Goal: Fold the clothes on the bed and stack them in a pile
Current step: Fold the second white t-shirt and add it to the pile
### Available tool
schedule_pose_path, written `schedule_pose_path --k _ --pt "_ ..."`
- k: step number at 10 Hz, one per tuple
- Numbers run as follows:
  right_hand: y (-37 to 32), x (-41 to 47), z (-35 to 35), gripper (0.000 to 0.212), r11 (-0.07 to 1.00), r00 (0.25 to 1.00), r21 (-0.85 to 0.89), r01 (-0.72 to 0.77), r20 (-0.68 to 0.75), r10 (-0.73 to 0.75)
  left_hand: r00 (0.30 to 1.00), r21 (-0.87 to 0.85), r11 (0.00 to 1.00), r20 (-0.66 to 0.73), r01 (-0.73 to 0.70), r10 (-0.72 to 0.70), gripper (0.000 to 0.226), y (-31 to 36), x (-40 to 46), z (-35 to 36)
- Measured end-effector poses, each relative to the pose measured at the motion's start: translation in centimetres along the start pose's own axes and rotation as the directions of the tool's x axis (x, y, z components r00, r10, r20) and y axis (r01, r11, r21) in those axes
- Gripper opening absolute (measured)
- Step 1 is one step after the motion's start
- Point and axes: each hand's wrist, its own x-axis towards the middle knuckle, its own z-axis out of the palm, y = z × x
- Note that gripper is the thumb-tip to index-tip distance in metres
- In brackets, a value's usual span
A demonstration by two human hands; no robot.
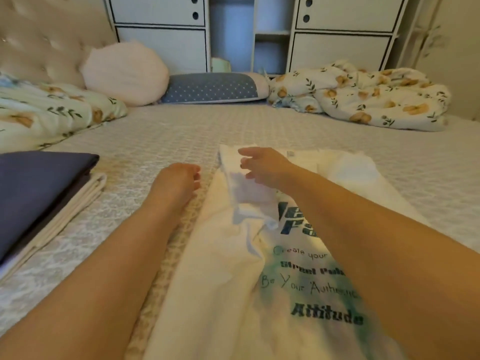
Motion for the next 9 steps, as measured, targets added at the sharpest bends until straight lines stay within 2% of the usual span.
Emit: schedule_pose_path --k 1,2,3,4,5,6,7,8,9 --pt "3.3 -0.2 3.3 0.054 0.727 0.993 -0.681 0.088 0.113 -0.014 0.994 0.427 0.899 0.088 -0.103 0.072 0.046 -1.9 -0.2 1.3" --pt "4.7 -0.4 4.3 0.056 0.771 0.996 -0.632 0.081 0.072 -0.046 0.915 0.841 0.375 0.398 -0.391 0.061 0.058 -4.7 -0.1 2.7" --pt "4.7 -1.9 4.3 0.052 0.849 0.993 -0.522 0.083 -0.028 -0.114 0.891 0.84 0.306 0.446 -0.449 0.083 0.057 -5.1 -0.6 2.6" --pt "5.0 -5.7 4.4 0.055 0.809 0.992 -0.579 0.104 0.007 -0.122 0.913 0.832 0.379 0.39 -0.405 0.12 0.057 -5.0 -2.0 2.1" --pt "4.7 -9.8 4.8 0.063 0.89 0.997 -0.456 -0.007 -0.071 -0.028 0.906 0.807 0.434 0.419 -0.401 0.058 0.068 -5.5 -4.7 1.4" --pt "3.8 -15.9 5.5 0.063 0.844 0.994 -0.526 -0.107 -0.061 0.087 0.888 0.802 0.438 0.46 -0.405 -0.021 0.073 -5.4 -9.4 -0.6" --pt "1.5 -22.8 6.8 0.061 0.81 0.988 -0.567 -0.146 -0.051 0.143 0.885 0.798 0.463 0.463 -0.387 -0.058 0.071 -5.6 -15.6 -3.1" --pt "0.1 -27.7 8.0 0.059 0.809 0.988 -0.573 -0.13 -0.008 0.152 0.885 0.8 0.463 0.461 -0.382 -0.067 0.073 -6.3 -20.5 -4.7" --pt "-1.6 -33.2 9.5 0.054 0.835 0.996 -0.546 -0.07 0.008 0.09 0.888 0.785 0.504 0.455 -0.361 -0.072 0.079 -6.7 -25.5 -6.5"
